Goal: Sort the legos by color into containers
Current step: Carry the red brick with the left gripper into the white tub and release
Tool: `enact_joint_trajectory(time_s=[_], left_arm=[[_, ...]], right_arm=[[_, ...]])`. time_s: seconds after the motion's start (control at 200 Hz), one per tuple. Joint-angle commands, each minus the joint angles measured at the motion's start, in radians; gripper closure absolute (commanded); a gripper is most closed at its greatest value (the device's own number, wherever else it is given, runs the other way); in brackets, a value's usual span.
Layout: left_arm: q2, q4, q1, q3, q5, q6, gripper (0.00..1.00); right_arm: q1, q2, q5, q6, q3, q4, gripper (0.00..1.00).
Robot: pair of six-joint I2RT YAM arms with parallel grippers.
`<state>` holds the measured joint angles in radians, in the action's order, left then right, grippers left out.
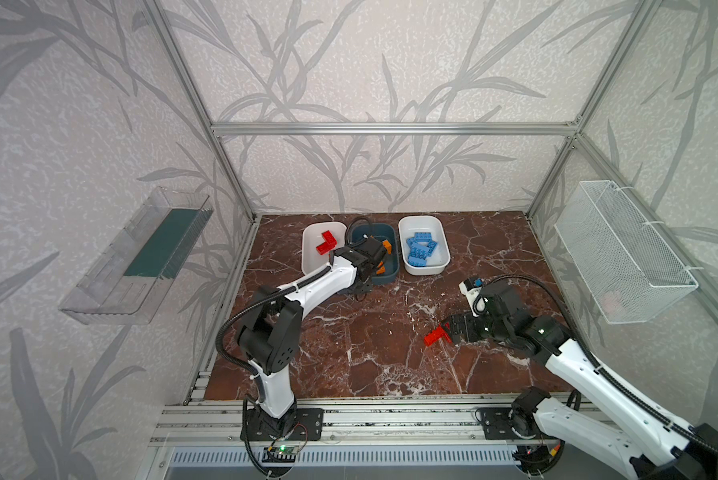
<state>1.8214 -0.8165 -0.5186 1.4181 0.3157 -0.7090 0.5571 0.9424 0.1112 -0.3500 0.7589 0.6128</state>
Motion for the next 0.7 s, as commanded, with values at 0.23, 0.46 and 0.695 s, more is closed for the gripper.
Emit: enact_joint_trajectory(time_s=[0.23, 0.46, 0.695], left_arm=[[0.188, 0.046, 0.229, 0.228, -0.079, 0.026, 0.62], [0.299, 0.026, 0.313, 0.331, -0.126, 0.014, 0.29], [0.222, 0.054, 0.271, 0.285, -0.164, 0.003, 0.18]], right_arm=[[-0.007, 0.122, 0.005, 0.022, 0.119, -0.027, 0.01], [-0.02, 0.145, -0.008, 0.023, 0.133, -0.021, 0.01], [-0.024, 0.142, -0.019, 0.002, 0.133, -0.017, 0.01]])
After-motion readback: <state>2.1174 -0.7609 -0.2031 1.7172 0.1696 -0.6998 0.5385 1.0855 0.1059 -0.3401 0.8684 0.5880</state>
